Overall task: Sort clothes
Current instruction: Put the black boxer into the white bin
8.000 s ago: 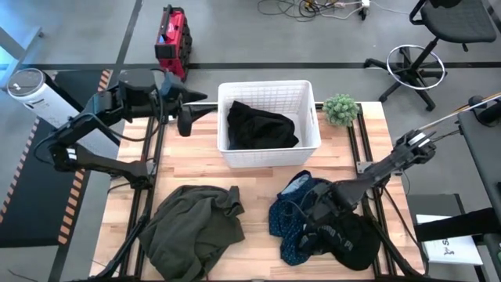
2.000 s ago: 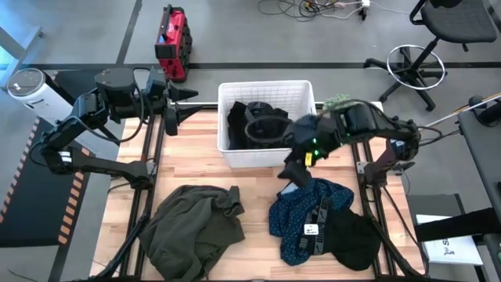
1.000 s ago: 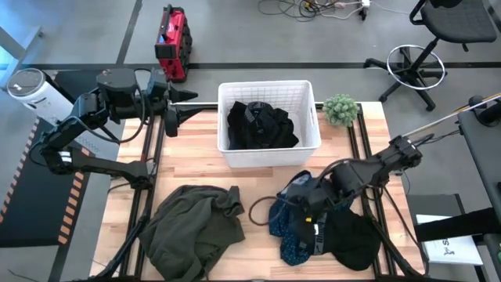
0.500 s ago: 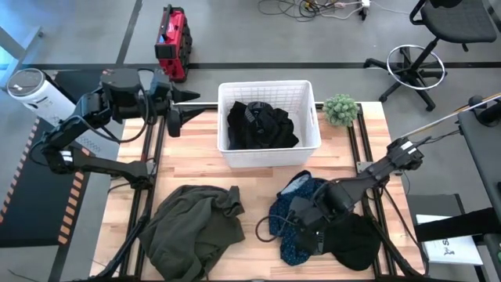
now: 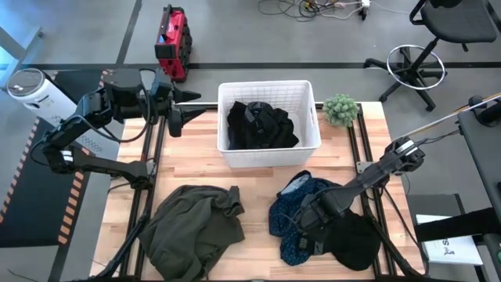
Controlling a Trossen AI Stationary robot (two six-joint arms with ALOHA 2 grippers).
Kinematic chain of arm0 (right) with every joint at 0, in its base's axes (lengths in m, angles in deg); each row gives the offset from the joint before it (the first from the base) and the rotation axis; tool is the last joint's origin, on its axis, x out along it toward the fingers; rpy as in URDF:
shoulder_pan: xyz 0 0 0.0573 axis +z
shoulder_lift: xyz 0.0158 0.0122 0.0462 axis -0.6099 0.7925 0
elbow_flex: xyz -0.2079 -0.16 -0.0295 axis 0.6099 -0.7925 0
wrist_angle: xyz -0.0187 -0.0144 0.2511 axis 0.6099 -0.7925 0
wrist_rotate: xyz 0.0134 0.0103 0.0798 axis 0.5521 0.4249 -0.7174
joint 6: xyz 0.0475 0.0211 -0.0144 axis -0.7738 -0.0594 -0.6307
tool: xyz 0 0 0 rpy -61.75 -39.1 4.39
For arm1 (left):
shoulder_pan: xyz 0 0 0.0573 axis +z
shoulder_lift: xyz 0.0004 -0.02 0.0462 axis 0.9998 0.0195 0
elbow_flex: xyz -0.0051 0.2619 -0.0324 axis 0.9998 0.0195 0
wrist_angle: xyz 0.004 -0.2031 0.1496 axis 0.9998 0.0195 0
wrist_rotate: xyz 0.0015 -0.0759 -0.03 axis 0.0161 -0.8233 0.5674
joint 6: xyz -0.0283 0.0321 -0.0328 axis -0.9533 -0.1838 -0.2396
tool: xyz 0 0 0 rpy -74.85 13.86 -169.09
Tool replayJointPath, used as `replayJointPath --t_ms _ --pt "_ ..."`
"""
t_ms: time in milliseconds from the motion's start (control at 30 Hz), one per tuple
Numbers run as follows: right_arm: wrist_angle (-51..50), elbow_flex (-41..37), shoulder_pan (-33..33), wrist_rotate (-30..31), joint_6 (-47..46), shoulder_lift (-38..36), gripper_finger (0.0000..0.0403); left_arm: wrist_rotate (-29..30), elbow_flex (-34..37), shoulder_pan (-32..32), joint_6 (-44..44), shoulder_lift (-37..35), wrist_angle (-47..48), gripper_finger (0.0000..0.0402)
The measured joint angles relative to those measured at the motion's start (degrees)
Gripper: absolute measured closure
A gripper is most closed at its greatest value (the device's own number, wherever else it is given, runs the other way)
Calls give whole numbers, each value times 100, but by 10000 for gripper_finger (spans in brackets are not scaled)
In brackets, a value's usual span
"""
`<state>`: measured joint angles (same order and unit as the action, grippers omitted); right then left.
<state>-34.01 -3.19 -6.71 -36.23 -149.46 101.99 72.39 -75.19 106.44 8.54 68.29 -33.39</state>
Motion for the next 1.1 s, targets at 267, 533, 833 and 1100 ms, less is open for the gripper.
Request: replayJointPath --t_ms 267,533,833,1100 --pt "691 -889 -2 -134 -246 0 162 0 0 -2 -33 -2 0 125" --pt "1496 -1475 -4 -777 -244 0 318 2 0 -1 -68 -2 -2 141" --pt "1027 -347 -14 -1028 -110 -323 392 4 0 -2 -66 -3 -2 150" --pt "-28 1308 -15 -860 -310 -869 398 7 0 0 -66 9 -4 143"
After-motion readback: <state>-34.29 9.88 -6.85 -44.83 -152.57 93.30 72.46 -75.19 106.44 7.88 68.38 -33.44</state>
